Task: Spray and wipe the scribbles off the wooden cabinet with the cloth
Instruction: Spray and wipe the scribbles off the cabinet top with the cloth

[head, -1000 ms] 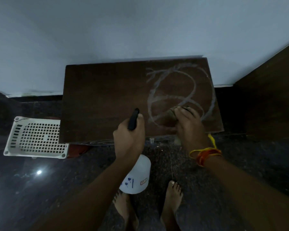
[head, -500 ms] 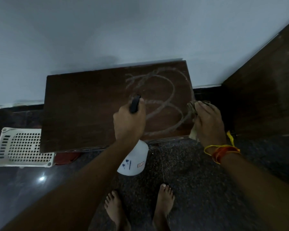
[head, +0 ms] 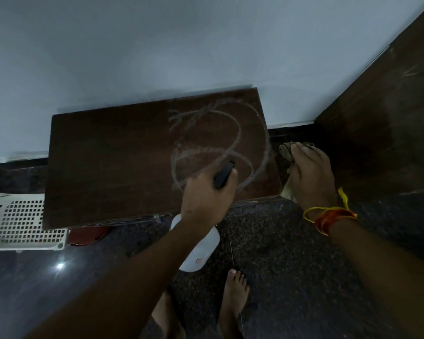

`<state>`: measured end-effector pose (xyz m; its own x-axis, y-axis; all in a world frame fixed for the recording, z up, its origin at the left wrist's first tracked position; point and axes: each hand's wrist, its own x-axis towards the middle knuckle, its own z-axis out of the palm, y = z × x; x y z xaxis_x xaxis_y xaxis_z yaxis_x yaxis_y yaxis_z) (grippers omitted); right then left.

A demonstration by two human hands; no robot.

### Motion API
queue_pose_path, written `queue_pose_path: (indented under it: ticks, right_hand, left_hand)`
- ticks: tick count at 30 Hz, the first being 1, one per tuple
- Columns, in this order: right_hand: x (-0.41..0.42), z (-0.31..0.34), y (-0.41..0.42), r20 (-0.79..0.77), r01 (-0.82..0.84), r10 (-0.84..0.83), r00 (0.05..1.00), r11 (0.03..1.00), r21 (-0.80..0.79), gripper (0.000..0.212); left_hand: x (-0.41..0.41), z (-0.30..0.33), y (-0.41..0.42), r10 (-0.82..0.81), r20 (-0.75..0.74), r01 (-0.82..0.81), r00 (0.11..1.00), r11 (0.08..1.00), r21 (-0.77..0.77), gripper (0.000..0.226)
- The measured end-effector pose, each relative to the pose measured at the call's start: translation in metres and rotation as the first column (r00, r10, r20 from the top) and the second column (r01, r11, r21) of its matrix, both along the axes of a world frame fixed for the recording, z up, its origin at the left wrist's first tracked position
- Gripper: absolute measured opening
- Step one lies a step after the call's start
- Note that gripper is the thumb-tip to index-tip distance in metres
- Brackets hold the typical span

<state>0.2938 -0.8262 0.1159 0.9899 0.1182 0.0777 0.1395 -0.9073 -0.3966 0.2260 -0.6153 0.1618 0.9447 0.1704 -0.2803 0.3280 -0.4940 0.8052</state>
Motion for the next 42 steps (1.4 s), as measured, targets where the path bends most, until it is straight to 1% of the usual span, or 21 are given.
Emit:
queue_pose_path:
  ticks: [3,6,10,13,16,19,21,23,28,32,36,40,42]
  right_hand:
    - [0.001,0.001,0.002,0.017,-0.017,0.017,1.0,1.0,0.006,0.039]
    - [0.001,0.0,0.006,-0.013,-0.011,0.011,1.0,1.0,0.025,0.041]
    - [0.0,-0.001,0.011,-0.04,-0.015,0.016,0.999,1.0,0.028,0.042]
    - [0.0,0.0,0.014,-0.041,-0.033,0.035,0.999,0.999,0.033,0.042]
    - [0.0,0.001,0.02,-0.042,-0.039,0.04,0.998,0.999,0.038,0.042]
    - [-0.001,0.002,0.027,-0.047,-0.047,0.049,0.998,0.998,0.045,0.042]
    - [-0.002,0.003,0.03,-0.043,-0.055,0.057,0.997,0.997,0.051,0.042]
    - [-0.002,0.003,0.032,-0.037,-0.056,0.058,0.998,0.996,0.064,0.041]
    - [0.001,0.004,0.029,-0.03,-0.038,0.04,0.999,0.997,0.061,0.04]
    - [0.006,0.006,0.019,-0.031,-0.027,0.028,0.999,0.999,0.04,0.041]
    - [0.01,0.009,0.009,-0.027,-0.002,0.003,1.0,1.0,0.027,0.043]
    - [0.016,0.01,0.002,-0.011,0.006,-0.006,1.0,0.999,0.032,0.042]
    - [0.018,0.009,0.0,-0.001,0.007,-0.007,1.0,0.999,0.05,0.041]
  left_hand:
    - [-0.012,-0.006,0.002,-0.036,0.007,0.036,0.999,0.999,0.015,0.039]
    - [-0.025,-0.011,0.007,-0.066,-0.027,0.068,0.997,0.995,0.068,0.047]
    - [-0.042,-0.016,0.025,-0.081,-0.022,0.083,0.996,0.992,0.097,0.042]
    - [-0.059,-0.019,0.046,-0.052,-0.028,0.055,0.998,0.99,0.128,0.038]
    - [-0.072,-0.023,0.069,0.013,-0.082,0.005,0.997,0.977,0.215,0.044]
    - [-0.083,-0.028,0.084,0.054,-0.128,-0.017,0.99,0.96,0.281,0.04]
    - [-0.089,-0.031,0.089,0.068,-0.154,-0.025,0.986,0.964,0.265,0.038]
    - [-0.093,-0.032,0.088,0.054,-0.148,-0.016,0.988,0.969,0.245,0.041]
    - [-0.093,-0.035,0.058,-0.066,-0.117,0.083,0.991,0.987,0.138,0.05]
    - [-0.08,-0.033,0.025,-0.101,-0.073,0.108,0.992,0.989,0.099,0.043]
    - [-0.053,-0.02,-0.001,-0.077,-0.007,0.078,0.997,0.997,0.026,0.036]
    - [-0.022,-0.007,-0.013,0.006,0.044,-0.007,0.999,1.0,0.018,0.045]
    - [-0.012,-0.005,-0.015,0.048,0.053,-0.047,0.997,0.999,-0.016,0.046]
